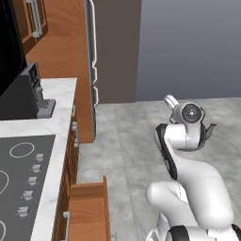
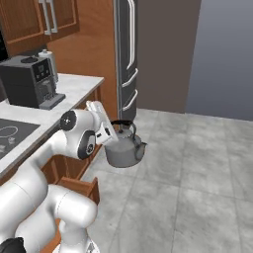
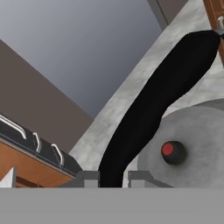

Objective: The kettle is done boiling. Turn off the stove, then wait for 300 timesteps before moving the kettle to the dining table.

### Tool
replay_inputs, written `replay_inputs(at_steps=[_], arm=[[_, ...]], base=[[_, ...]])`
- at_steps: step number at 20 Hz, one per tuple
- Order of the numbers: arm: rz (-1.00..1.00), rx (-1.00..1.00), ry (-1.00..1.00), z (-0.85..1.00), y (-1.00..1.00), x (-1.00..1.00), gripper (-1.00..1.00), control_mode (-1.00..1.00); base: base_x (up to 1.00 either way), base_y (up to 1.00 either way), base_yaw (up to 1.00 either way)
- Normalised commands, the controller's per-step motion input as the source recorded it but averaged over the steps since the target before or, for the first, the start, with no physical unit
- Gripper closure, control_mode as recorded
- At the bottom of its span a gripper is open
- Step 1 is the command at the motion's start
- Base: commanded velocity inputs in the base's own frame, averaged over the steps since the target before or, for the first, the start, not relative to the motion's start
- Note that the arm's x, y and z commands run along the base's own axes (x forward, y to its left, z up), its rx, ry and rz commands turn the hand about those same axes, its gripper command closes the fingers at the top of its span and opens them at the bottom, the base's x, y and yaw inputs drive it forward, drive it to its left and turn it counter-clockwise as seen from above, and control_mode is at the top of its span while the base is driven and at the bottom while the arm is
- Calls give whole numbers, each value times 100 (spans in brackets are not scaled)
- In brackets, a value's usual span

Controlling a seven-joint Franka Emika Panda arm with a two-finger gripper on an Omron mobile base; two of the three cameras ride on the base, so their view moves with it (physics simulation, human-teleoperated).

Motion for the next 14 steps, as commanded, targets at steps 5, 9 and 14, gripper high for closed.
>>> replay_inputs(at_steps=[5,9,14], arm=[[0,0,0,0,0,0,100,100],[0,0,0,0,0,0,100,100],[0,0,0,0,0,0,100,100]], base=[[-23,13,0],[-29,40,0],[-12,30,1]])
